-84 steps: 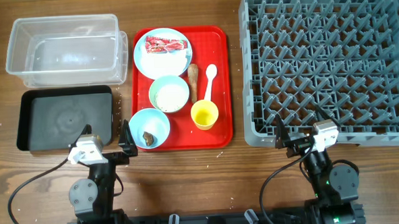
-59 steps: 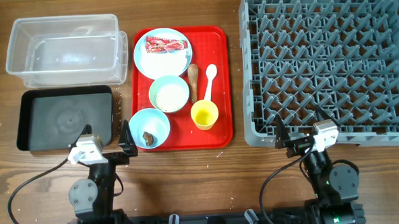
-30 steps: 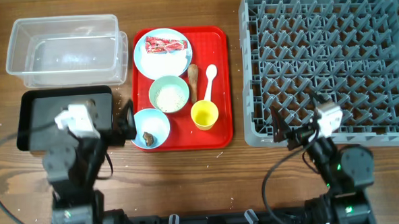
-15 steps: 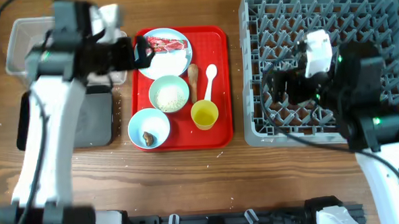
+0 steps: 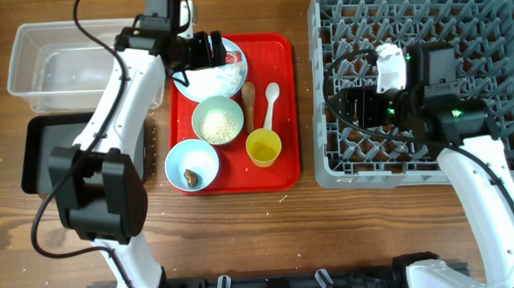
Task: Sort waste into correct bins and load items into the dishwasher rack
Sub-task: 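Reach the left gripper to the blue plate and grasp wrapper and tissue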
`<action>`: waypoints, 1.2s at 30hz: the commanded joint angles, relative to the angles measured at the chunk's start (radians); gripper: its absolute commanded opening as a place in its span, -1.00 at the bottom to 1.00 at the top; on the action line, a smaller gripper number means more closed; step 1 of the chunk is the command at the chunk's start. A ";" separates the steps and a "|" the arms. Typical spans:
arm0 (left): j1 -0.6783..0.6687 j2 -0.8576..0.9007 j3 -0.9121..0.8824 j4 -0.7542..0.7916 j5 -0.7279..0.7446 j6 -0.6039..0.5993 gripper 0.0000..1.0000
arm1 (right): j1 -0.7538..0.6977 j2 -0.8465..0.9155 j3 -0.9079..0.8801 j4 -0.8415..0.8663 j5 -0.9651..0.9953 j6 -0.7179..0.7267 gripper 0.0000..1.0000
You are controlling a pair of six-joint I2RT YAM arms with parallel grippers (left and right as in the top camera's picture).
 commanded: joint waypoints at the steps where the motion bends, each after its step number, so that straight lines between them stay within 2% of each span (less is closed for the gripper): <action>1: -0.086 0.006 0.130 -0.002 -0.233 0.133 1.00 | 0.000 0.010 0.020 -0.002 -0.017 0.017 1.00; 4: -0.119 0.006 0.227 -0.016 -0.232 0.352 1.00 | 0.000 0.010 0.020 -0.002 -0.017 0.020 0.99; 6: -0.116 0.010 0.227 -0.006 -0.170 0.470 1.00 | 0.000 0.010 0.020 -0.002 -0.016 0.043 0.99; 7: -0.111 0.037 0.227 -0.005 -0.156 0.588 1.00 | 0.000 0.010 0.020 -0.004 -0.017 0.044 0.99; 11: -0.104 0.134 0.227 -0.001 -0.147 0.741 1.00 | 0.000 0.010 0.020 -0.016 -0.016 0.044 0.99; 21: -0.085 0.321 0.227 0.040 -0.134 0.760 0.99 | 0.000 0.010 0.020 -0.019 -0.012 0.043 0.99; 27: -0.037 0.377 0.223 0.006 -0.008 0.760 1.00 | 0.000 0.010 0.020 -0.019 -0.013 0.043 0.99; 32: -0.031 0.447 0.223 0.038 -0.002 0.760 0.99 | 0.000 0.010 0.020 -0.011 -0.013 0.048 0.99; 34: -0.032 0.465 0.223 0.040 0.000 0.759 0.96 | 0.000 0.010 0.020 -0.011 -0.013 0.062 0.99; 36: -0.032 0.473 0.222 0.034 0.002 0.759 0.82 | 0.000 0.010 0.020 -0.011 -0.013 0.062 1.00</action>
